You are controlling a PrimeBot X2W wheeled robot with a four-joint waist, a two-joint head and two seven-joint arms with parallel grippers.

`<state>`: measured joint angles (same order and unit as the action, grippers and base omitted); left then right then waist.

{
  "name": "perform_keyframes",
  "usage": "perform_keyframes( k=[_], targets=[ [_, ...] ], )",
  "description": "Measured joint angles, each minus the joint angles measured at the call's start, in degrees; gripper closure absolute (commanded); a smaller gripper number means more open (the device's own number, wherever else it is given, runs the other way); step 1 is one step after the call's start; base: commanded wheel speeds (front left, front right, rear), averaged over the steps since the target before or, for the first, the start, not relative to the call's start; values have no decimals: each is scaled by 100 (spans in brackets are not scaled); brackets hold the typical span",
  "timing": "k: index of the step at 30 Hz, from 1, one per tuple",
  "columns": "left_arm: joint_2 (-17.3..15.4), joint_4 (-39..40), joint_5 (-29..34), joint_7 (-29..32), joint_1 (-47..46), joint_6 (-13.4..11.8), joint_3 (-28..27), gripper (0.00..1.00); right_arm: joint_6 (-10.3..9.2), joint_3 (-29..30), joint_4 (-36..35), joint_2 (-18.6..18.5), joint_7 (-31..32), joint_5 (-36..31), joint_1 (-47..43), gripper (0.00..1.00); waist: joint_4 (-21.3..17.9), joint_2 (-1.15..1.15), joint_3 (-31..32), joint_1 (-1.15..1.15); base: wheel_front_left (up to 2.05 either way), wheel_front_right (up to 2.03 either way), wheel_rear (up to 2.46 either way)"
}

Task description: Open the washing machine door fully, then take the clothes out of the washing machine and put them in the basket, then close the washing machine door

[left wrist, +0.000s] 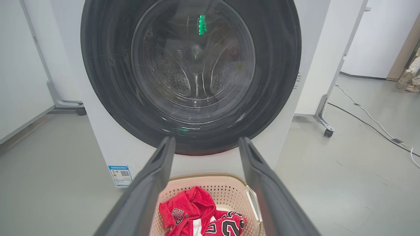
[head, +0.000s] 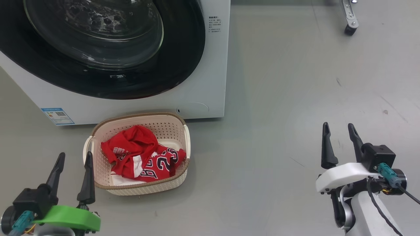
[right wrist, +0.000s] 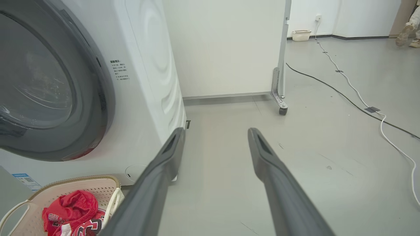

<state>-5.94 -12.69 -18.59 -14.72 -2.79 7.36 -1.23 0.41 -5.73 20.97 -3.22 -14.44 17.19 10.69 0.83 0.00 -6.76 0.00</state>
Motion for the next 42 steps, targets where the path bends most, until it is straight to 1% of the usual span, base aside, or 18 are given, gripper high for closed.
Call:
perform_keyframes(
  k=[5,11,15,21,31,41,42],
  targets=[
    [16,-80,57,0,151,0,-62,0,4,-23,-157,4,0,-76,-225,0,31,0,131,0,0,0,0],
    [104,-140,202,0,211,0,-133,0,71,-123,-289,16,0,-244,-447,0,89,0,279,0,0,0,0],
    [113,-138,250,1,320,0,-242,0,130,-202,-431,24,0,-291,-502,0,121,0,343,0,0,0,0],
    [146,-136,319,1,325,0,-259,0,153,-216,-557,44,0,-331,-542,0,133,0,399,0,0,0,0],
    [171,-136,409,1,416,0,-276,0,148,-188,-646,51,0,-331,-771,0,144,0,462,0,0,0,0],
    [204,-116,434,1,420,0,-267,0,146,-180,-756,63,0,-328,-777,0,150,0,453,0,0,0,0],
    [208,-107,433,1,420,0,-255,100,146,-180,-762,64,0,-328,-777,100,152,0,453,0,0,0,0]
  ],
)
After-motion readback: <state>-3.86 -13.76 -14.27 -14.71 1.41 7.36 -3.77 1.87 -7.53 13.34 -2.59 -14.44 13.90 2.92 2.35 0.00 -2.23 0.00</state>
